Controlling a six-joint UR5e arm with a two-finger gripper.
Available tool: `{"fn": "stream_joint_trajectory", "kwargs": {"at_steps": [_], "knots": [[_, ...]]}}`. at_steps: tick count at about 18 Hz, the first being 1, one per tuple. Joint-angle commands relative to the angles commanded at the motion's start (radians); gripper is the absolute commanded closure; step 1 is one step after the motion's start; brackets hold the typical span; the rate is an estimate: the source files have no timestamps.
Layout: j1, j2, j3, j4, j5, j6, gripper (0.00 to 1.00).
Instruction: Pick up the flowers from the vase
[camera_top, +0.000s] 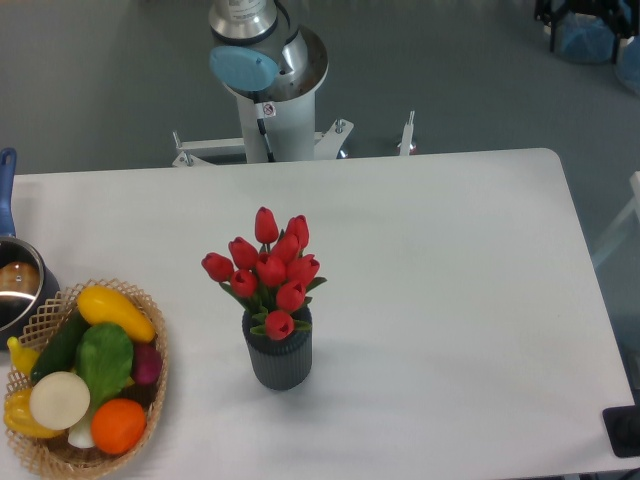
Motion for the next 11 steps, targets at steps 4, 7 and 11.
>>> {"fn": "stream_joint_trajectory", "kwargs": {"at_steps": [4,7,11], "knots": [[0.002,0.002,-0.002,0.009,0.002,0.000,0.00],[0.002,0.002,-0.002,0.012,0.002,0.000,0.00],[0.002,0.002,-0.006,0.029,0.002,0.000,0.00]]}}
